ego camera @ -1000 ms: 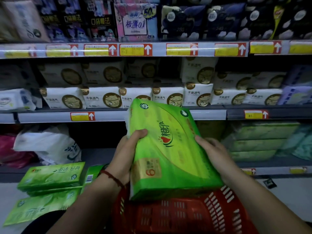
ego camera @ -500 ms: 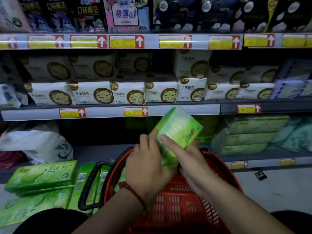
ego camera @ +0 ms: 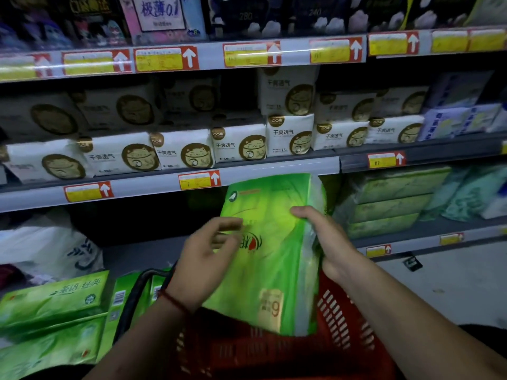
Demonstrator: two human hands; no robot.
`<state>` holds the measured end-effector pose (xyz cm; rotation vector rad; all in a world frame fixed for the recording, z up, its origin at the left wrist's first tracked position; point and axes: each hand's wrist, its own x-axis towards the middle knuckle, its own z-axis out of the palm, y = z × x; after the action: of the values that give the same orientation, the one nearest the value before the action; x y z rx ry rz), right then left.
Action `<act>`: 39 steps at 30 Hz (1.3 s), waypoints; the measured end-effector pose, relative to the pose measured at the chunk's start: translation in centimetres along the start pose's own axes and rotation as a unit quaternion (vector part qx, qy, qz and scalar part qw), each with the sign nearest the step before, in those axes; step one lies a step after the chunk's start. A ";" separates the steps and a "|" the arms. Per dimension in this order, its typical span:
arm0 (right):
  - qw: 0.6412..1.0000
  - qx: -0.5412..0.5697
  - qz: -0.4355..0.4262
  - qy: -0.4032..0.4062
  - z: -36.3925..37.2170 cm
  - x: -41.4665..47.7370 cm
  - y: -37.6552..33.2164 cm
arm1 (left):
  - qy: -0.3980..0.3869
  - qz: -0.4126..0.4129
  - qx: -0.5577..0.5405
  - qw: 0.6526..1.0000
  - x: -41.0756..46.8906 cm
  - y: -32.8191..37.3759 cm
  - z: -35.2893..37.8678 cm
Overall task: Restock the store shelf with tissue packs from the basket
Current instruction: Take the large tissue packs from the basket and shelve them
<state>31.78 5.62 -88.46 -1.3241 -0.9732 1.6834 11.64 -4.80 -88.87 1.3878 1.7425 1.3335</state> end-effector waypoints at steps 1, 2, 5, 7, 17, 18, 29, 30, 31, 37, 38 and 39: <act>1.000 0.009 0.009 -0.023 -0.2 -0.1 -0.2 | 0.045 -0.051 0.005 0.998 0.6 -0.7 -0.6; 0.998 0.019 0.015 -0.050 -0.4 0.1 -0.1 | 0.071 -0.103 0.011 0.992 1.1 -1.6 -1.2; 0.993 0.051 0.035 -0.099 -1.4 0.3 0.2 | 0.058 -0.248 -0.038 0.966 1.6 -2.6 -2.1; 0.992 0.071 0.023 -0.104 -1.7 0.5 0.0 | -0.017 -0.312 -0.161 0.936 1.4 -1.8 -2.1; 0.987 0.067 0.001 -0.145 -2.6 -0.5 -1.9 | -0.080 -0.264 -0.362 0.890 -0.7 -0.7 -2.2; 0.986 0.067 -0.006 -0.152 -2.7 -0.8 -2.1 | -0.072 -0.245 -0.362 0.896 -0.8 -0.4 -2.3; 0.942 0.146 -0.006 -0.302 -2.9 -2.4 -1.4 | 0.058 -0.125 -0.508 0.850 -1.2 2.3 -5.2; 0.930 0.164 -0.004 -0.329 -2.5 -2.5 -1.1 | 0.068 -0.113 -0.526 0.840 -1.2 2.7 -5.4; 0.918 0.168 -0.017 -0.358 -1.9 -2.4 -0.7 | 0.069 -0.104 -0.537 0.834 -1.2 2.9 -5.6; 0.956 0.103 -0.124 -0.245 3.9 -3.8 0.3 | -0.028 -0.118 -0.520 0.846 -1.3 2.2 -4.2; 0.962 0.105 -0.141 -0.207 3.9 -3.6 0.0 | -0.052 -0.123 -0.505 0.853 -1.6 2.3 -3.7; 0.965 0.110 -0.153 -0.180 3.5 -3.2 -0.4 | -0.069 -0.122 -0.503 0.853 -1.7 2.1 -3.4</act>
<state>28.92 2.48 -86.28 -0.6945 -1.0948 1.7572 10.07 -7.69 -86.01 0.6018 0.8071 1.5770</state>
